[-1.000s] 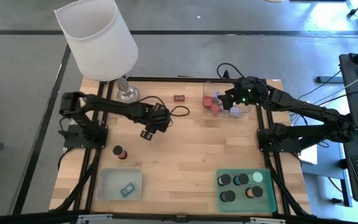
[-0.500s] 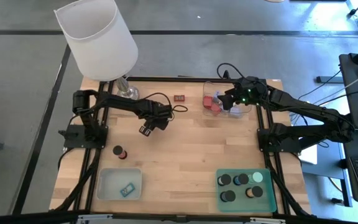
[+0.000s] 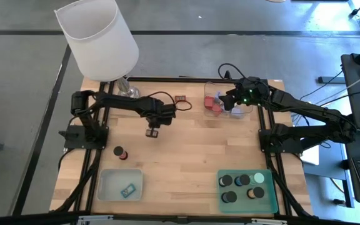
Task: Pick & Place Office items
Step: Put the white timer into the gray bin, then put the red hourglass into the green bin
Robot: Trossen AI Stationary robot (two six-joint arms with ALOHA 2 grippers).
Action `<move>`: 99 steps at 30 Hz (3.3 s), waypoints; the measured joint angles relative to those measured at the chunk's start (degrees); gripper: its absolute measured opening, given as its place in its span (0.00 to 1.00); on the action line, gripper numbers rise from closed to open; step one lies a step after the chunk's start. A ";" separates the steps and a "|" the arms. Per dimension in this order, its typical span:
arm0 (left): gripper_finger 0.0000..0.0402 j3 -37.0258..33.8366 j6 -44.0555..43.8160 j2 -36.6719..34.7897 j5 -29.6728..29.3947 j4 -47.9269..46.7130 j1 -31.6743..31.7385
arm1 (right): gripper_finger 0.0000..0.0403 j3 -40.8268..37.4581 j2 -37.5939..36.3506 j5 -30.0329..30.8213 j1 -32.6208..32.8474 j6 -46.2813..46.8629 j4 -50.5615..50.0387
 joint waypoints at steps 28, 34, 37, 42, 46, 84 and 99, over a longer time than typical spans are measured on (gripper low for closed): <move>0.14 2.70 -97.27 -17.81 7.60 -6.33 -53.98 | 0.71 0.00 -0.02 4.95 0.00 -0.42 3.37; 0.14 -2.59 -107.13 -14.17 7.44 -6.19 -58.42 | 0.71 0.00 -0.02 4.95 0.00 -0.43 4.81; 0.14 -4.49 -107.95 -12.14 9.33 -5.92 -58.53 | 0.71 0.00 -0.02 4.66 -0.02 -0.39 4.83; 0.14 -6.40 -104.58 -8.85 13.84 -5.54 -58.53 | 0.71 0.00 -0.02 4.32 0.00 -0.17 4.78; 0.14 -7.47 -101.27 -6.67 14.33 -5.32 -58.53 | 0.71 0.00 -0.02 4.32 0.00 -0.17 4.79; 0.31 -3.27 -94.00 -8.83 14.54 -1.36 -52.92 | 0.71 0.00 -0.02 4.34 0.00 -0.17 4.74; 0.32 1.37 -102.40 -19.52 -2.13 -19.63 -46.76 | 0.71 0.00 -0.02 4.54 0.00 1.14 4.50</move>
